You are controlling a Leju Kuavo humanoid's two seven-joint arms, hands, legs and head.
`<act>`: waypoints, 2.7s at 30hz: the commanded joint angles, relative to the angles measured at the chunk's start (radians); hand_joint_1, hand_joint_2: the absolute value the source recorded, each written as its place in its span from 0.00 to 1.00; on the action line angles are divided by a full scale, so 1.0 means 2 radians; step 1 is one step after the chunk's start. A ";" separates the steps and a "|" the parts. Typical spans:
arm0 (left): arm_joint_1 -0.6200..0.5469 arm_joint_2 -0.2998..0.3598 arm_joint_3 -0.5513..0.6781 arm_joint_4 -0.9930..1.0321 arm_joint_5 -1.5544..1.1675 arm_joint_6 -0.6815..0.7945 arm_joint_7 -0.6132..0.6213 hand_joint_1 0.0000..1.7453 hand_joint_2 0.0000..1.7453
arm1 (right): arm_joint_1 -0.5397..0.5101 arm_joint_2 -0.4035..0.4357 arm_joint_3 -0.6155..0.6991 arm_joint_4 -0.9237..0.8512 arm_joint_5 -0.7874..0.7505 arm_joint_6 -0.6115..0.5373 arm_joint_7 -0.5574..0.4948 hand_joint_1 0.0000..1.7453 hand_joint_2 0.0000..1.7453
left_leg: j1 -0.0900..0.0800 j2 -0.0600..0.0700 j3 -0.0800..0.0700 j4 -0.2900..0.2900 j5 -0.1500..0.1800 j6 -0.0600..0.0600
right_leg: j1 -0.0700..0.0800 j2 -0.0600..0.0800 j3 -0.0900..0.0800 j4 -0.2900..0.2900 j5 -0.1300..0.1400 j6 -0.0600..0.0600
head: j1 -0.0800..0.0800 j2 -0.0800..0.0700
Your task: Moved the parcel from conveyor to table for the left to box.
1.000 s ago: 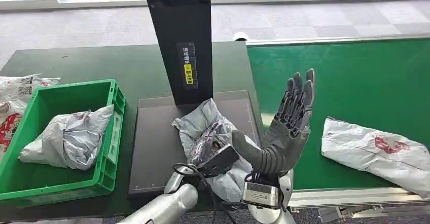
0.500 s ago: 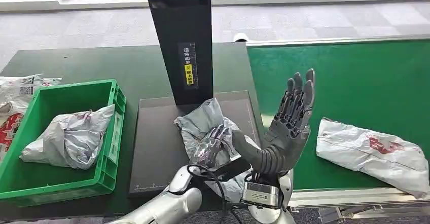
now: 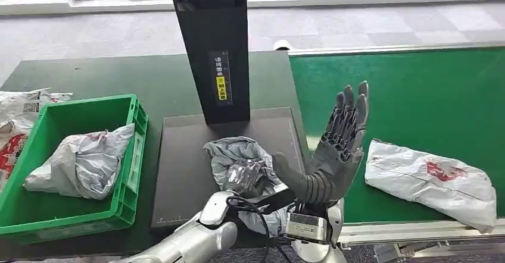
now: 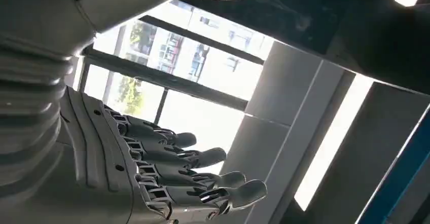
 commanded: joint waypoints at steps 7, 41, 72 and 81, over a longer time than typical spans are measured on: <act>0.089 0.047 0.364 -0.217 -0.388 0.035 -0.034 1.00 1.00 | 0.017 0.016 -0.001 0.032 -0.001 0.001 0.000 0.00 1.00 | 0.000 0.002 0.001 -0.002 0.000 0.000 | 0.000 0.002 -0.001 -0.001 0.001 -0.001 | 0.000 0.000; 0.038 0.093 0.910 -0.426 -0.394 0.035 -0.218 1.00 1.00 | 0.055 0.016 -0.005 -0.002 -0.022 0.001 0.000 0.00 1.00 | 0.001 0.004 0.000 -0.002 0.001 -0.001 | 0.001 0.004 -0.003 0.000 0.001 -0.001 | 0.000 0.000; 0.004 0.058 1.018 -0.440 -0.366 0.035 -0.319 0.00 0.00 | 0.036 0.016 -0.009 0.037 -0.029 0.001 0.000 0.00 1.00 | 0.002 0.001 -0.002 -0.002 0.001 -0.002 | 0.002 0.001 -0.003 -0.001 0.000 -0.001 | 0.000 0.000; 0.004 0.058 1.018 -0.440 -0.366 0.035 -0.319 0.00 0.00 | 0.036 0.016 -0.009 0.037 -0.029 0.001 0.000 0.00 1.00 | 0.002 0.001 -0.002 -0.001 0.001 -0.002 | 0.002 0.001 -0.003 0.000 0.000 -0.001 | 0.000 0.000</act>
